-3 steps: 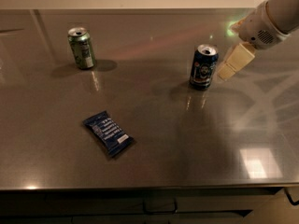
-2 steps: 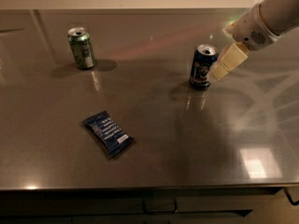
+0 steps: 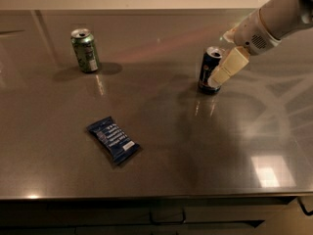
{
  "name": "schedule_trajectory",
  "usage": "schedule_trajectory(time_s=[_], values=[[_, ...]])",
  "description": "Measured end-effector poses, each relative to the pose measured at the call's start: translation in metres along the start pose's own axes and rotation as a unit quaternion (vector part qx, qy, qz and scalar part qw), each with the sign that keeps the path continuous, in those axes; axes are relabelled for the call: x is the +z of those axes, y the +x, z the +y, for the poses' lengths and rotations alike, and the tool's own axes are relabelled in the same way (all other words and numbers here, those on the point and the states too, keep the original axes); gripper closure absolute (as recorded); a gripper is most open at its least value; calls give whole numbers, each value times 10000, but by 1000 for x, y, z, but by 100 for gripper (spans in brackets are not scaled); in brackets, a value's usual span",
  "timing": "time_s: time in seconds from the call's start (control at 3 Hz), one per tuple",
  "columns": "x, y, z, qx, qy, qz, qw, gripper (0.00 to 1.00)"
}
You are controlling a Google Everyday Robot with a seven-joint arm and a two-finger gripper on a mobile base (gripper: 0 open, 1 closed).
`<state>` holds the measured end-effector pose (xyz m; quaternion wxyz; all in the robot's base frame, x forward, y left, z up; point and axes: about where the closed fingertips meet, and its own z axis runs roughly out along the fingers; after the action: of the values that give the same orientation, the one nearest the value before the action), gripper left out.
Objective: Move pepsi can near rxbar blueberry
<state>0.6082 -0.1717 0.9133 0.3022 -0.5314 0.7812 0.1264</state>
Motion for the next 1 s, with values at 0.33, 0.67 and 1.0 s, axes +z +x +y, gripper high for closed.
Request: schedule_trajectory(time_s=[0.33, 0.67, 1.0], values=[[7, 1, 1, 40, -95, 81, 9999, 18], [11, 2, 1, 68, -147, 131, 9998, 41], [4, -3, 3, 88, -196, 118, 9997, 64]])
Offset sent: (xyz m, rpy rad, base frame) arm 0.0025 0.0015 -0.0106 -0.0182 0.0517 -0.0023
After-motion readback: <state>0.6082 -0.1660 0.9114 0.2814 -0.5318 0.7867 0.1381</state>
